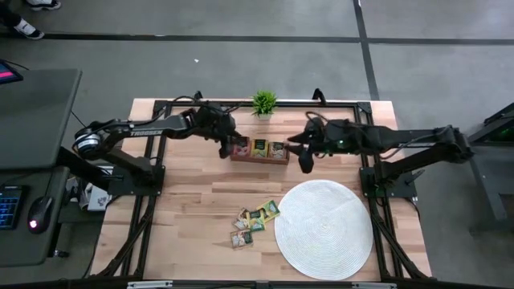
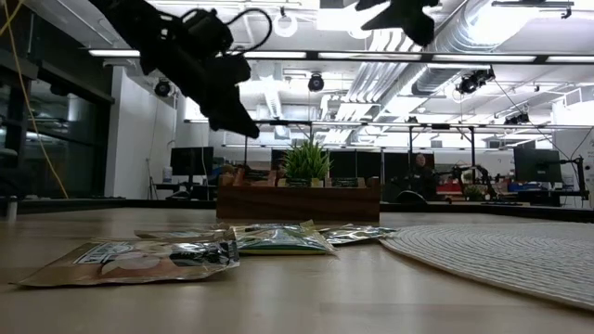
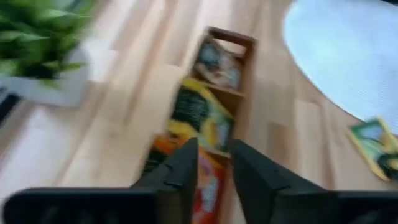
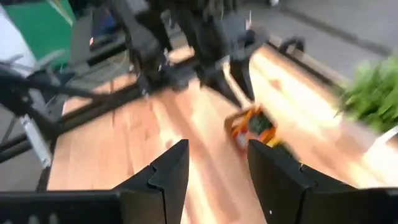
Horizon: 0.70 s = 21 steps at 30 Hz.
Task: Pick & Place Tea
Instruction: Put the yellow tea bag into the middle section of the wooden organizer
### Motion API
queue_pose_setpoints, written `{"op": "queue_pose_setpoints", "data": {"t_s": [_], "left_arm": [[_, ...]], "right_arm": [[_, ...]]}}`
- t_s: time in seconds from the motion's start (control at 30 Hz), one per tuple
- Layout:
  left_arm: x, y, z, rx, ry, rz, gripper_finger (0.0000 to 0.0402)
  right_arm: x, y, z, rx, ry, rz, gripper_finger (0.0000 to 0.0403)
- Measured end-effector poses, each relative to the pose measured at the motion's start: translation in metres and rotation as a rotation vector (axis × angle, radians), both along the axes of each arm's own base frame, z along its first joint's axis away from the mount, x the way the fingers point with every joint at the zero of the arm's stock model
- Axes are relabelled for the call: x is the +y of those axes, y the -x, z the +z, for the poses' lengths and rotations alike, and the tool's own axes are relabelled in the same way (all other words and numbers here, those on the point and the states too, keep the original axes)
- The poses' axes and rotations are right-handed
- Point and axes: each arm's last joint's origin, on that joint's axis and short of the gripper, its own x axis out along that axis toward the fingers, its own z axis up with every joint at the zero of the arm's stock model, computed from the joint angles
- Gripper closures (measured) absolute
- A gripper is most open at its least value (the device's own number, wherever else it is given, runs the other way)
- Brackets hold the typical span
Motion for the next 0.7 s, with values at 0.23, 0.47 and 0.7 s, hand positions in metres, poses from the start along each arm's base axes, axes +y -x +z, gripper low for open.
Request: {"op": "queue_pose_setpoints", "data": {"t_s": [0.23, 0.47, 0.7], "left_arm": [[-0.039, -0.008, 0.002, 0.029, 0.006, -0.143, 0.0393], [-0.083, -0.011, -0.005, 0.13, -0.024, -0.231, 0.0399], [-0.119, -0.011, -0.007, 0.163, -0.015, -0.29, 0.0401]], "right_arm": [[0.019, -0.019, -0.036, 0.126, -0.032, 0.091, 0.0258], [0.037, -0.036, -0.072, 0.256, -0.004, 0.17, 0.0263], [0.05, -0.058, -0.1, 0.293, -0.068, 0.249, 0.0263]]}}
